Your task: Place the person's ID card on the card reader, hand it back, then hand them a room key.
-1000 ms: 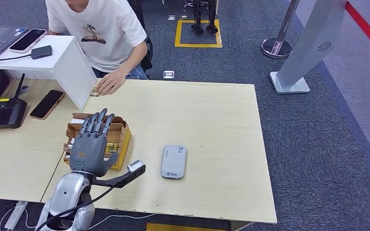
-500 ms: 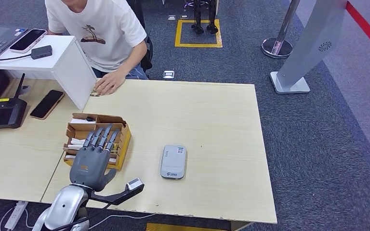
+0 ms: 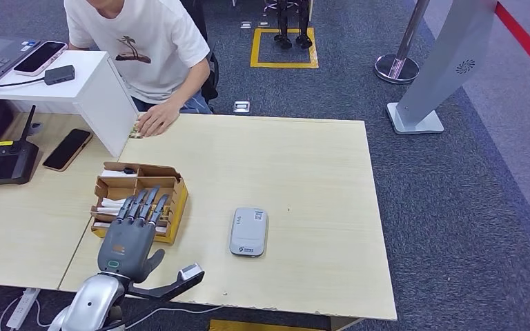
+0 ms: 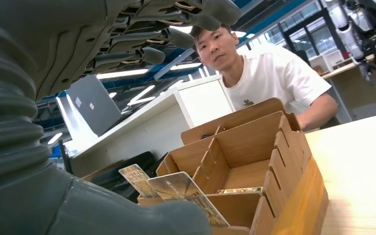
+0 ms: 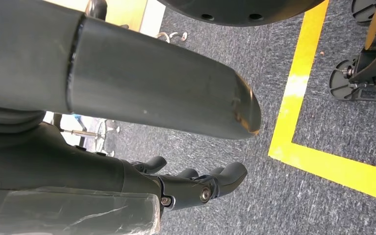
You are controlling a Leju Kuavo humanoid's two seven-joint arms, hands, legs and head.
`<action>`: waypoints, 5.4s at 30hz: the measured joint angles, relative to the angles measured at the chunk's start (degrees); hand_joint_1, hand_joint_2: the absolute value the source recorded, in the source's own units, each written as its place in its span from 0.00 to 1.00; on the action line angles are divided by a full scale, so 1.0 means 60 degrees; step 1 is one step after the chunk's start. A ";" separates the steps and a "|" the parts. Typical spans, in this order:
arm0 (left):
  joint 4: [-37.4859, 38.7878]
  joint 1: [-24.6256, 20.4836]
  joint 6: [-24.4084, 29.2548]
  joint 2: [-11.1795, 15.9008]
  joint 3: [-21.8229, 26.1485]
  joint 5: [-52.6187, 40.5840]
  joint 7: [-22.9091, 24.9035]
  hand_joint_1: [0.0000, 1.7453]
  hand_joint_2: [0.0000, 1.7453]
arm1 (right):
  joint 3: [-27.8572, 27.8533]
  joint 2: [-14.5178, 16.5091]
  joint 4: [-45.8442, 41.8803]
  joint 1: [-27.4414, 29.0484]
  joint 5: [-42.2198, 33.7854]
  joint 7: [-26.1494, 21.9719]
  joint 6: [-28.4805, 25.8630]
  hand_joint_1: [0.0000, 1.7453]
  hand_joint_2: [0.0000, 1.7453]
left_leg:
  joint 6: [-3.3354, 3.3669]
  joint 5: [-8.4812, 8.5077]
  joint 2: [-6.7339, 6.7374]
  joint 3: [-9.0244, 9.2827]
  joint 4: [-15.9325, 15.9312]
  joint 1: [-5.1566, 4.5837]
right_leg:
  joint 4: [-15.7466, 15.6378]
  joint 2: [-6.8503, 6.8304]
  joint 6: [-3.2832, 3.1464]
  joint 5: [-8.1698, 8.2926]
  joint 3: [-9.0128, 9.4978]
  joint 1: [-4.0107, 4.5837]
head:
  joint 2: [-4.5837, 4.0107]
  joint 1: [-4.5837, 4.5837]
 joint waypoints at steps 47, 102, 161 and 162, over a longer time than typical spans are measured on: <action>0.0490 0.0108 0.0376 -0.0584 0.2163 -0.0037 -0.0090 0.04 1.00 | 0.0057 -0.0004 -0.0047 -0.0008 0.0170 0.0034 0.0028 0.00 0.00 | 0.0000 0.0000 0.0000 0.0000 -0.0001 0.0001 | 0.0000 0.0000 0.0000 0.0000 -0.0001 0.0000 | 0.0000 0.0000; 0.1472 -0.0343 0.0500 -0.1086 0.2646 -0.0037 -0.0477 0.00 1.00 | 0.0259 -0.0007 -0.0051 -0.0012 0.0344 0.0000 0.0090 0.00 0.00 | 0.0000 0.0000 0.0000 0.0000 -0.0001 0.0000 | 0.0000 0.0000 0.0000 0.0000 -0.0001 0.0000 | 0.0002 0.0000; 0.2249 -0.0899 0.0668 -0.1628 0.2484 -0.0037 -0.1154 0.00 1.00 | 0.0428 -0.0007 -0.0047 -0.0017 0.0517 -0.0039 0.0169 0.00 0.00 | 0.0000 0.0000 0.0001 0.0001 0.0000 0.0000 | -0.0001 0.0001 0.0000 0.0000 -0.0004 0.0000 | 0.0000 0.0000; 0.2249 -0.0914 0.0668 -0.1629 0.2439 -0.0036 -0.1158 0.00 1.00 | 0.0431 -0.0007 -0.0047 -0.0017 0.0519 -0.0045 0.0173 0.00 0.00 | 0.0000 0.0000 0.0002 0.0001 0.0000 0.0000 | -0.0001 0.0001 0.0000 0.0000 -0.0004 0.0000 | 0.0000 0.0000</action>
